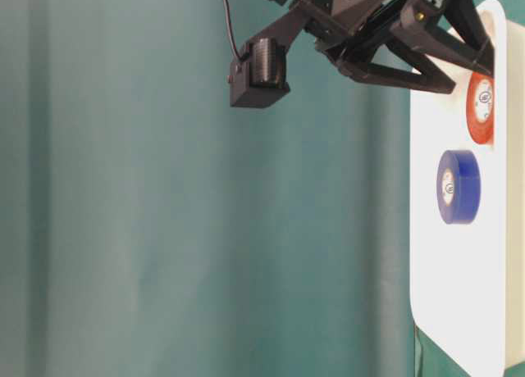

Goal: Put the tape into the white case with the right arm.
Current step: 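Open the right gripper and withdraw it to the right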

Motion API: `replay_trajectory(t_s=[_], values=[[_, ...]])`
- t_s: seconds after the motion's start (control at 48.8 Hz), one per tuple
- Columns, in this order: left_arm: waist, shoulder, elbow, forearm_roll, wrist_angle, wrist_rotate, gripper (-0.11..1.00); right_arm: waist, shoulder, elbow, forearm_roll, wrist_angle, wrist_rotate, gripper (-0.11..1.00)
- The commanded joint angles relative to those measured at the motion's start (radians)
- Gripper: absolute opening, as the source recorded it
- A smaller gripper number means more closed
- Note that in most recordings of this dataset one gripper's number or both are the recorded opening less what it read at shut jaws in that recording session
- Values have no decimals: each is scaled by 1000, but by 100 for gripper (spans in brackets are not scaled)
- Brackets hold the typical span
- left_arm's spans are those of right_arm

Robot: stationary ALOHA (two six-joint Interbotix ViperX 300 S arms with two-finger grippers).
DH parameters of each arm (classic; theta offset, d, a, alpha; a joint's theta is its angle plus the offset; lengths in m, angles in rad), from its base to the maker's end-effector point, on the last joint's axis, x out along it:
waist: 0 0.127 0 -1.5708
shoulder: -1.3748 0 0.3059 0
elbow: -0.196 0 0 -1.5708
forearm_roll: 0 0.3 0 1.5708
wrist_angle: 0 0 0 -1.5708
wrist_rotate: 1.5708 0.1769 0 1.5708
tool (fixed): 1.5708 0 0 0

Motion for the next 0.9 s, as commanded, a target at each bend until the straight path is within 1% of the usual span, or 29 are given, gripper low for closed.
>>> replay_trajectory(t_s=[0.0,0.205,0.574,0.882], values=[[-2,8,-12,0,-11,0,0,0,-52,6,-3,-2,0,58],[-2,8,-12,0,-11,2,0,0,-141,83,-2,-3,0,58],[-2,8,-12,0,-11,2,0,0,-357,302,-2,-37,3,58],[-2,8,-12,0,-11,2,0,0,-549,449,-2,-38,3,58]])
